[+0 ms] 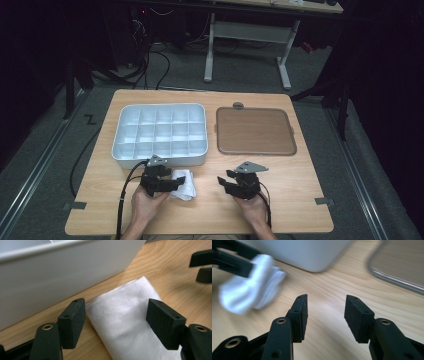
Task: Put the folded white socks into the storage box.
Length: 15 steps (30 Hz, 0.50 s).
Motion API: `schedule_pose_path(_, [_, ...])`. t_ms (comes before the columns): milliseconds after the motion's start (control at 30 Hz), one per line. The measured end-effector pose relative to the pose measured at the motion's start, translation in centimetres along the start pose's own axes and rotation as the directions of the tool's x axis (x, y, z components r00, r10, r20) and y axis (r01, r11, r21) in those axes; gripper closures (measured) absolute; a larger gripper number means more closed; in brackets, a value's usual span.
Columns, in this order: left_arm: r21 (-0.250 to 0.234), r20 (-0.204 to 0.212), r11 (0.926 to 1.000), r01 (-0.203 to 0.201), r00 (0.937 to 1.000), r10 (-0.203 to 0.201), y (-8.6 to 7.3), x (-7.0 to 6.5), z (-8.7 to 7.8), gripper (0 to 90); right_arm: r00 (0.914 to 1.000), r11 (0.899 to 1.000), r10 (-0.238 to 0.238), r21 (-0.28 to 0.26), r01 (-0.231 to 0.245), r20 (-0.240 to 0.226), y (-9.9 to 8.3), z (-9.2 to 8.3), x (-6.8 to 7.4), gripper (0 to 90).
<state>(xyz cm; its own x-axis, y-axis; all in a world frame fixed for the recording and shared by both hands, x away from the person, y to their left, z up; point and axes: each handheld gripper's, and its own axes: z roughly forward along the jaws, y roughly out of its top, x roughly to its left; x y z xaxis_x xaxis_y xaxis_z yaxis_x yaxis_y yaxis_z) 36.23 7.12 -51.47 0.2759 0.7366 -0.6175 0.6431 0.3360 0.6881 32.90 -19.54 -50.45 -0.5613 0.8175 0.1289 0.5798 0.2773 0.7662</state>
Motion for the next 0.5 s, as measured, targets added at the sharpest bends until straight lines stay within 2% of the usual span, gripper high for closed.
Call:
schedule_pose_path(33, [0.009,-0.014,0.9999,-0.006,0.9999,0.006,-0.2,0.2,0.3,31.9,0.9996,1.000,0.010,0.002,-0.010,0.025,-0.3,-0.4,-0.7,54.1])
schedule_pose_path(67, [0.014,-0.018,0.9998,-0.012,0.9998,0.012,-0.4,0.3,0.4,30.8,0.9977,1.000,0.024,0.006,-0.024,0.063,-0.9,-1.0,-2.0,53.7])
schedule_pose_path(200, [0.011,-0.027,0.9999,-0.007,0.9996,0.007,-0.5,0.5,0.6,30.6,0.9880,0.998,0.063,0.015,-0.065,0.141,-2.3,-2.1,-4.3,53.1])
schedule_pose_path(400, [0.007,-0.024,0.9997,0.024,0.9994,-0.024,-0.8,1.0,0.6,31.5,0.9655,0.994,0.100,0.020,-0.108,0.241,-4.0,-3.6,-7.1,51.3])
schedule_pose_path(467, [0.003,-0.023,0.9998,0.018,0.9996,-0.018,-0.8,1.0,0.6,32.6,0.9562,0.992,0.112,0.020,-0.122,0.270,-4.5,-4.0,-8.0,50.3])
schedule_pose_path(500, [0.003,-0.023,0.9998,0.019,0.9995,-0.019,-0.8,1.0,0.6,33.1,0.9544,0.992,0.111,0.024,-0.123,0.277,-4.6,-4.1,-8.2,50.3])
